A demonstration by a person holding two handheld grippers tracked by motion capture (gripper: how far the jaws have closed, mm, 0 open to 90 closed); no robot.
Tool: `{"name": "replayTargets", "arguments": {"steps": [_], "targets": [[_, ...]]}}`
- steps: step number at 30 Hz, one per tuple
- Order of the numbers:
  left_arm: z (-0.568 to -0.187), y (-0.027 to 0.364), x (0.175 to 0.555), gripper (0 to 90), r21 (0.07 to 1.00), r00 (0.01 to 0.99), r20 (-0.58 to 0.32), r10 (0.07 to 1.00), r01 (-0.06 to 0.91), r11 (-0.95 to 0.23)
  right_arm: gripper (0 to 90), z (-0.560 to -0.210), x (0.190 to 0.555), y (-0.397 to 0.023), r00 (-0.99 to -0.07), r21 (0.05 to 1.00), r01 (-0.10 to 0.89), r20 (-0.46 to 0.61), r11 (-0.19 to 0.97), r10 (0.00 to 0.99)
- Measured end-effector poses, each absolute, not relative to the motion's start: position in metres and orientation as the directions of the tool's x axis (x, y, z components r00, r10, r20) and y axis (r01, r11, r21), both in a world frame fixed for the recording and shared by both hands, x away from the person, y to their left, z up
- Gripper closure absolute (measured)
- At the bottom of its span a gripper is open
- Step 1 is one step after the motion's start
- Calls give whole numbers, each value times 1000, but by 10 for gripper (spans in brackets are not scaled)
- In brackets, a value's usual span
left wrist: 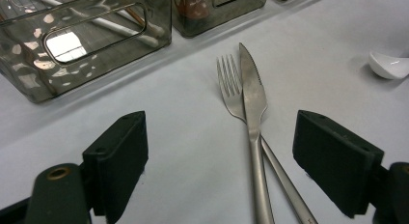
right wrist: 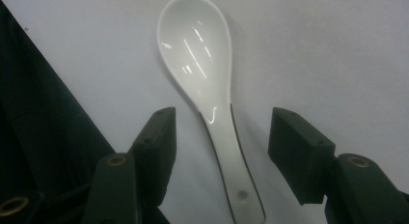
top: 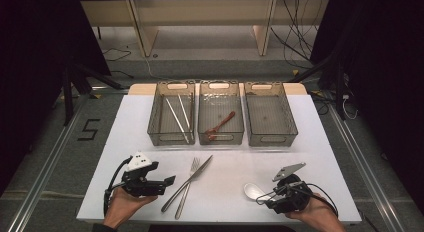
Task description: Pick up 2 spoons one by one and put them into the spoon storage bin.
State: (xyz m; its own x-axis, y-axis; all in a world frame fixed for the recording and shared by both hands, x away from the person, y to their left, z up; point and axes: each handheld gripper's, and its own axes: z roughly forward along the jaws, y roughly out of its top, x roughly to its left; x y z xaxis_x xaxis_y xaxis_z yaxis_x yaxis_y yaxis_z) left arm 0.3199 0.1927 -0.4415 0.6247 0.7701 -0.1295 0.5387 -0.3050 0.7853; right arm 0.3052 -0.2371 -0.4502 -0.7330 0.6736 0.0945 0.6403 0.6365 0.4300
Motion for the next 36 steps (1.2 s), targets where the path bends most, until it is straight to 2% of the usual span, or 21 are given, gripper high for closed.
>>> {"name": "replayTargets", "arguments": {"steps": [4,10,16,23,30,36], "targets": [[-442,193,320,195,786,625,-130,770,538,-304,465,-454,305,-233,-735,394,640,64,660,675],[-442,193,320,195,785,626,-130,769,539,-306,588,-457,305,-229,-744,349,634,33,690,668],[-441,192,320,195,786,627,-129,768,537,-306,672,-459,304,-224,-753,327,622,0,712,658],[-441,193,320,196,785,627,-128,768,537,-308,736,-457,303,-217,-776,289,599,-21,747,631],[-441,193,320,196,788,626,-127,770,535,-305,761,-457,302,-214,-780,279,596,-19,753,625],[-441,193,320,196,788,625,-127,770,535,-304,764,-452,305,-219,-772,336,600,4,726,636]]}}
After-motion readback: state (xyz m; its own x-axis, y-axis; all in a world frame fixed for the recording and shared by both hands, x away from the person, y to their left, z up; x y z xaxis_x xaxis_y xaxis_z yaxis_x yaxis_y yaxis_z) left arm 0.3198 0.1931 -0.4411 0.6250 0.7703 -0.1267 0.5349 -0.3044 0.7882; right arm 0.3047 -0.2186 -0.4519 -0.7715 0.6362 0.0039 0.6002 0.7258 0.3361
